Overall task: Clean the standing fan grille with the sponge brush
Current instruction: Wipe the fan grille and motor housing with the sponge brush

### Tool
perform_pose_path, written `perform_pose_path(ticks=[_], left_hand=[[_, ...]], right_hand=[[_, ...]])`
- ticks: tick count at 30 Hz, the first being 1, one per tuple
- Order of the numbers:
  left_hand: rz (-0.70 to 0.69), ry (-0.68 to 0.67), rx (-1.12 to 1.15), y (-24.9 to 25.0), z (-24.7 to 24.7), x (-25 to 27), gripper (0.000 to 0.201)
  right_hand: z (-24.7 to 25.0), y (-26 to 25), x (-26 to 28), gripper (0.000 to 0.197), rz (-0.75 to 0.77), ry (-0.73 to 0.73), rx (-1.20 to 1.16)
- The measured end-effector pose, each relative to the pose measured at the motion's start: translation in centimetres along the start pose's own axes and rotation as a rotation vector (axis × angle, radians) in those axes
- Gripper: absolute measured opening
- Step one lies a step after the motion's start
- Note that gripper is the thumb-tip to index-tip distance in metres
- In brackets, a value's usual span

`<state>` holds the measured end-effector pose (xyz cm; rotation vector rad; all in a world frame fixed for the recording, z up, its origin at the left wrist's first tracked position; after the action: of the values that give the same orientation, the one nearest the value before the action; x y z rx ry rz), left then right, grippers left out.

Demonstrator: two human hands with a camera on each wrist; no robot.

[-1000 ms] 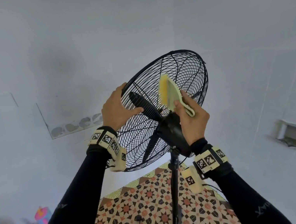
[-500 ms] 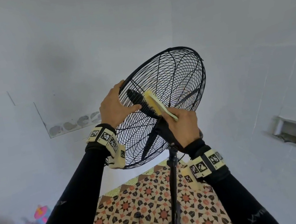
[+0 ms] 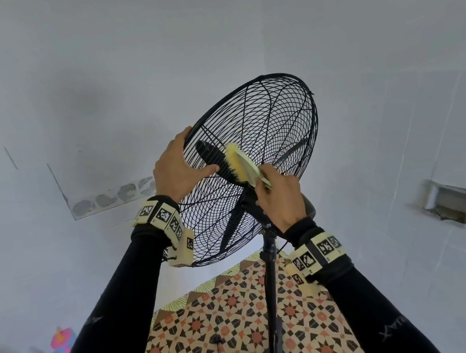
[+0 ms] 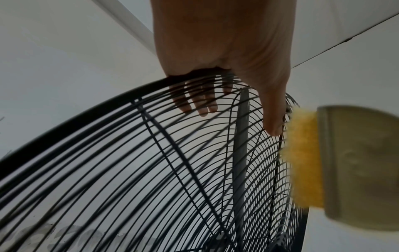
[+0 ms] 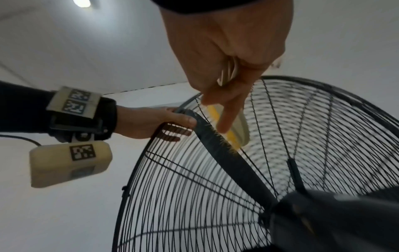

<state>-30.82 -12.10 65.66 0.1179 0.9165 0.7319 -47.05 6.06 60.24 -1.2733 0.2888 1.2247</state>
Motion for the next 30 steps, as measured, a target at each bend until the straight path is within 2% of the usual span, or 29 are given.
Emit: perform_pose_path(ticks=[3, 5, 7, 10, 11, 15, 17, 20, 23, 26, 30], left_hand=[[-0.001, 0.006, -0.01, 0.0, -0.2, 0.0, 0.108], [0.001, 0.01, -0.014, -0.1, -0.2, 0.0, 0.109], [-0.001, 0.007, -0.008, -0.1, -0.2, 0.0, 0.108], [0.001, 0.006, 0.013, -0.2, 0.0, 0.0, 0.107], [-0.002, 0.006, 0.014, 0.0, 0.1, 0.1, 0.107], [-0.01, 0.014, -0.007, 0.2, 0.0, 0.1, 0.108], [-0.002, 0.022, -0.012, 0.0, 0.0, 0.0, 0.108], [0.001, 0.022, 0.008, 0.0, 0.0, 0.2, 0.107], [0.001, 0.015, 0.011, 0.1, 0.1, 0.2, 0.108], [0.007, 0.013, -0.001, 0.2, -0.1, 0.1, 0.108], [0.011, 0.019, -0.006, 0.0, -0.1, 0.1, 0.108]], right_hand=[[0.6, -2.2, 0.3, 0.048, 0.158, 0.137, -0.121], [-0.4, -2.4, 0.5, 0.046, 0.193, 0.146, -0.142], [-2.0, -0.6, 0.6, 0.043, 0.117, 0.079, -0.105], [-3.4, 3.7, 1.4, 0.039, -0.127, -0.026, -0.076], [-3.2, 4.2, 1.6, 0.037, -0.155, -0.025, -0.082], [-2.1, 1.5, 1.6, 0.037, 0.015, 0.108, -0.124], [-2.8, 1.3, 1.5, 0.042, 0.049, 0.124, -0.107], [-4.5, 4.6, 1.7, 0.039, -0.137, 0.069, -0.074], [-5.0, 7.2, 2.2, 0.033, -0.284, 0.081, -0.138], [-4.9, 6.9, 2.6, 0.034, -0.312, 0.149, -0.216], [-6.5, 6.9, 3.2, 0.041, -0.519, 0.147, -0.354]])
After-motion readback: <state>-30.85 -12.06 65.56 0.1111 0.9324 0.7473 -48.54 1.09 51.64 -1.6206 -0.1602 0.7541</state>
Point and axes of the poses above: each hand's wrist, its own x-axis away from the middle knuckle, its own z-axis out of the back of the hand, y = z × x, the point moved 6 cm from there along -x, towards the middle knuckle, and after that the axes turned 10 degrees about -x, right-handed, at the moved point
